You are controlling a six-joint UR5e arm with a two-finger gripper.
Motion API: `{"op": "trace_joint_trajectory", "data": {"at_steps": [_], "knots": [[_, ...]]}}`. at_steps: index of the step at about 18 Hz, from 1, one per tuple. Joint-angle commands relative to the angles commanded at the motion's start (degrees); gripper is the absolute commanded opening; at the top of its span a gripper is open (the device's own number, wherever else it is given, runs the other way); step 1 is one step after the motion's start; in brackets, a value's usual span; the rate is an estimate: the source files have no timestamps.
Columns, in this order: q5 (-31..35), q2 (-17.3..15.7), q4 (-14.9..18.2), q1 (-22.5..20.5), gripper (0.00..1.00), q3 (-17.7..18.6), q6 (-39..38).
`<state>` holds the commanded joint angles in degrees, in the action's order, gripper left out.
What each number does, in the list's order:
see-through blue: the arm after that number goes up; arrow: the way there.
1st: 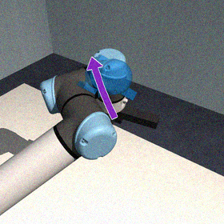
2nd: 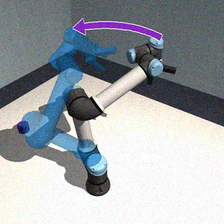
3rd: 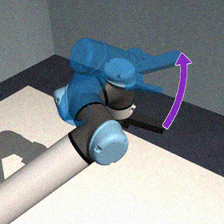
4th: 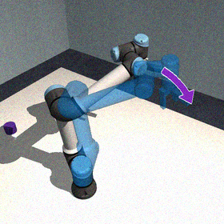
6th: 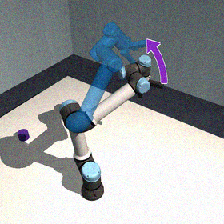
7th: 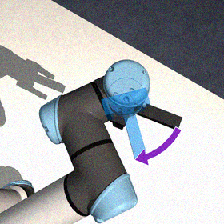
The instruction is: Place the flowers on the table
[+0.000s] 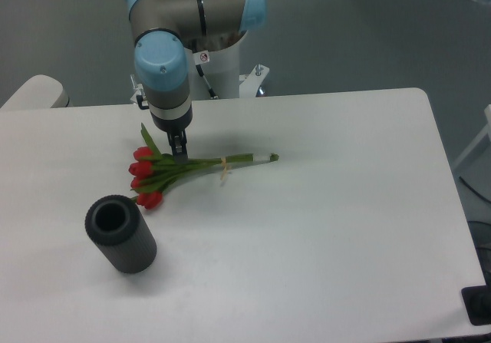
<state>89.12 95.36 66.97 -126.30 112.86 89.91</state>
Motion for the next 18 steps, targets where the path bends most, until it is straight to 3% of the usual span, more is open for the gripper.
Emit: {"op": "trace_joint_trajectory", "data": {"at_steps": [6, 14, 18], "knots": [[0.1, 3.0, 0.1, -2.8, 1.00, -4.8, 0.8], [0.0, 11.3, -0.7, -10.7, 1.00, -13.3, 3.6], [-0.1, 13.7, -0.4, -13.4, 1.00, -16.7, 5.6]]}}
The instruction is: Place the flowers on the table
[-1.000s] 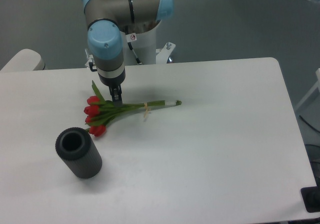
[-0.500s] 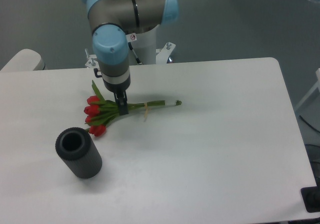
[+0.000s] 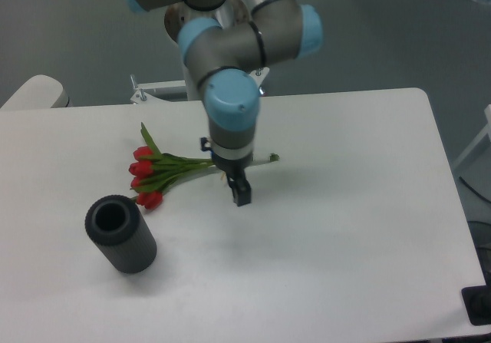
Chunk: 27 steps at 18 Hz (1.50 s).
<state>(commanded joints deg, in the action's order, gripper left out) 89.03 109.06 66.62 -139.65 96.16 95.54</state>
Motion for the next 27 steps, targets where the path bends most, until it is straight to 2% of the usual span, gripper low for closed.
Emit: {"op": "trace_joint_trajectory", "data": {"at_steps": [6, 16, 27], "knots": [[-0.4, 6.2, 0.2, -2.7, 1.00, -8.1, 0.1], [0.2, 13.9, 0.3, -2.7, 1.00, -15.9, -0.5], [-0.4, 14.6, 0.3, -3.1, 1.00, -16.6, -0.5]]}}
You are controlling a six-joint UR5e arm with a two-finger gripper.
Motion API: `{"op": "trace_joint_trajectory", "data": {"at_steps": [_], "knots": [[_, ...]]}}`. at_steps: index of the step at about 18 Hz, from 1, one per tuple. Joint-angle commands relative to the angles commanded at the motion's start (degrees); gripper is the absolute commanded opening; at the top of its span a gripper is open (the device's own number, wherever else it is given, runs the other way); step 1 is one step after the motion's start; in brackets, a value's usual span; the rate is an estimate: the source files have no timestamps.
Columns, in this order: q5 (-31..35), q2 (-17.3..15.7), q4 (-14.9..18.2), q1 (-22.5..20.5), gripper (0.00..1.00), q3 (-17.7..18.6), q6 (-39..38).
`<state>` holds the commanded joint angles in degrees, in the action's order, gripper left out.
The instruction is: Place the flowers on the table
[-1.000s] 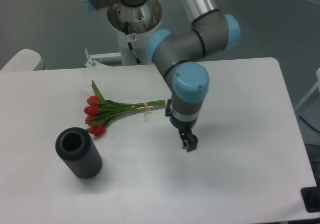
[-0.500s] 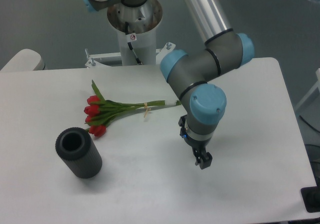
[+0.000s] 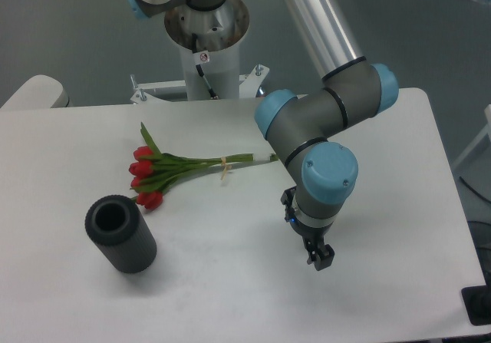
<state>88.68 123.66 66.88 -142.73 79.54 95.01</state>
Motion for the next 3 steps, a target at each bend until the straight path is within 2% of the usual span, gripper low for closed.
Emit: {"op": "trace_joint_trajectory", "data": {"at_steps": [3], "knots": [[-0.1, 0.0, 0.0, -0.1, 1.00, 0.0, 0.0]]}}
